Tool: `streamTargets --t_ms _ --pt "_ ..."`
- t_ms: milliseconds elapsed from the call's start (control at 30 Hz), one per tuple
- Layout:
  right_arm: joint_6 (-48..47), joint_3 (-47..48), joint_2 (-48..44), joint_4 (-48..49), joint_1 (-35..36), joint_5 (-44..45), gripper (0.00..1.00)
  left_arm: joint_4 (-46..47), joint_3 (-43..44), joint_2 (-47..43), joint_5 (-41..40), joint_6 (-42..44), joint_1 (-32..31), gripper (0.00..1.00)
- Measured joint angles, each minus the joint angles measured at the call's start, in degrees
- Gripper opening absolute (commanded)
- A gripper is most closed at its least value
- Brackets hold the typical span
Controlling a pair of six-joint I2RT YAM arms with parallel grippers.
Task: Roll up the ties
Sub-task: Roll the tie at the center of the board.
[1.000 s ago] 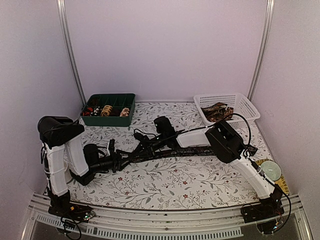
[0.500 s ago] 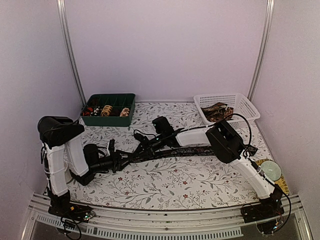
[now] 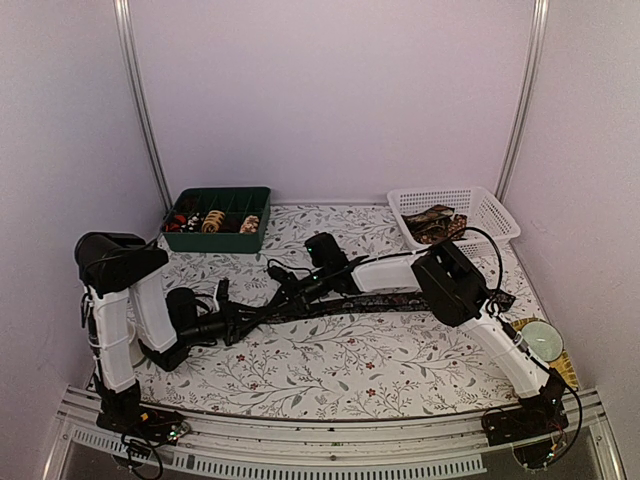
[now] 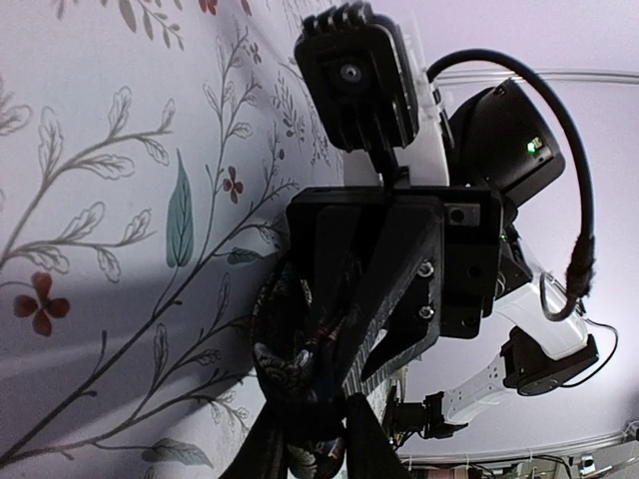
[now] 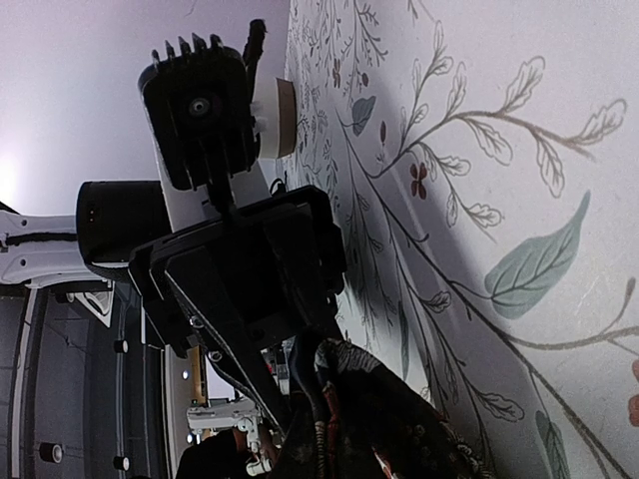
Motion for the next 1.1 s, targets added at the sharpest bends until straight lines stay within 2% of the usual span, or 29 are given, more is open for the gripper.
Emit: streamTargets --t_ms 200,367,433,567,633,800,900,1100 --pt "2.58 0.02 0.74 3.19 -0.48 -1.73 0.00 0.04 -0.22 -0.50 0.09 -0.11 0.26 0.01" --pt "5.29 0.02 1.29 5.99 -0.70 -2.86 0.04 0.07 -0.24 -0.48 0.07 -0.13 0.33 0.00" --pt "5.84 0.00 1.31 6.40 -0.70 -2.99 0.11 0.07 -0.24 -0.48 -0.04 -0.17 0.35 0.00" --pt "6.56 0.00 1.31 6.86 -0.70 -3.10 0.33 0.02 -0.44 -0.28 -0.48 -0.17 0.37 0.00" --pt "6.40 -0.02 1.31 6.95 -0.70 -3.13 0.39 -0.02 -0.76 -0.26 -0.70 -0.11 0.35 0.00" --pt "3.21 -0.07 1.22 4.83 -0.70 -2.01 0.49 -1.77 -1.14 -1.55 -1.31 1.64 0.35 0.00" --pt "-0.90 -0.04 0.50 1.57 -0.70 -0.61 0.54 -7.30 -1.18 -5.20 -2.05 3.26 0.35 0.00" --pt "-10.25 -1.88 -3.23 -8.11 -1.55 5.73 0.57 -21.46 0.42 -13.94 -3.76 7.89 0.35 0.00"
